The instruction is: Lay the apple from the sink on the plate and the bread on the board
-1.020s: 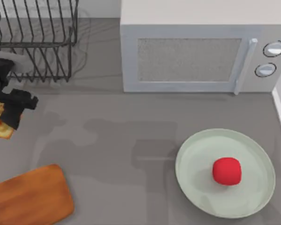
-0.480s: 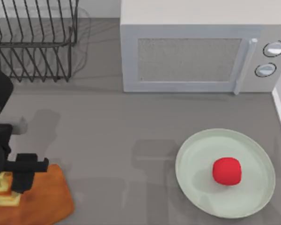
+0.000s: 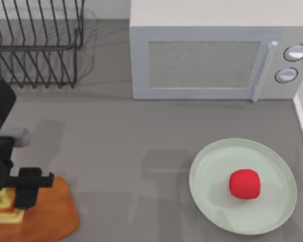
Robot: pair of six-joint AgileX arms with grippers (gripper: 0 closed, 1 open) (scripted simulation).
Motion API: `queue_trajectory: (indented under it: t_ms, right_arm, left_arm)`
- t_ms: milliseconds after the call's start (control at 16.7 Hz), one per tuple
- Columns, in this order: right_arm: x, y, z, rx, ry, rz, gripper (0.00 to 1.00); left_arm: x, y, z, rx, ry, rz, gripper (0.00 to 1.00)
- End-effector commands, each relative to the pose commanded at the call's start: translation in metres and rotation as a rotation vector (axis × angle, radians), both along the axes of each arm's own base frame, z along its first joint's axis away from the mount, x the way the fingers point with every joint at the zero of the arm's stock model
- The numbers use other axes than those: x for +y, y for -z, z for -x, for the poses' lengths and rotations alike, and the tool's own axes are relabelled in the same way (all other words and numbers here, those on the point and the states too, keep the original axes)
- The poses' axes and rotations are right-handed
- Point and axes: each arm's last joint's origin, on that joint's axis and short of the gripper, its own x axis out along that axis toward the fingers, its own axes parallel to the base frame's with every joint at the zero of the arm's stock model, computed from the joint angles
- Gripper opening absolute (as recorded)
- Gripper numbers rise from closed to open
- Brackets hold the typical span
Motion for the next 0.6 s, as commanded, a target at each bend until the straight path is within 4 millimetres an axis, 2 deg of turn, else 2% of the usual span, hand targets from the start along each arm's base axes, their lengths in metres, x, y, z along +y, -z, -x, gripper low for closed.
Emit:
queue_trajectory:
  t_ms: [600]
  right_arm:
    - [0.0, 0.0, 0.0, 0.0, 0.0, 0.0, 1.0]
  left_arm:
    - [0.0, 0.031, 0.0, -0.005, 0.001, 0.0, 0.0]
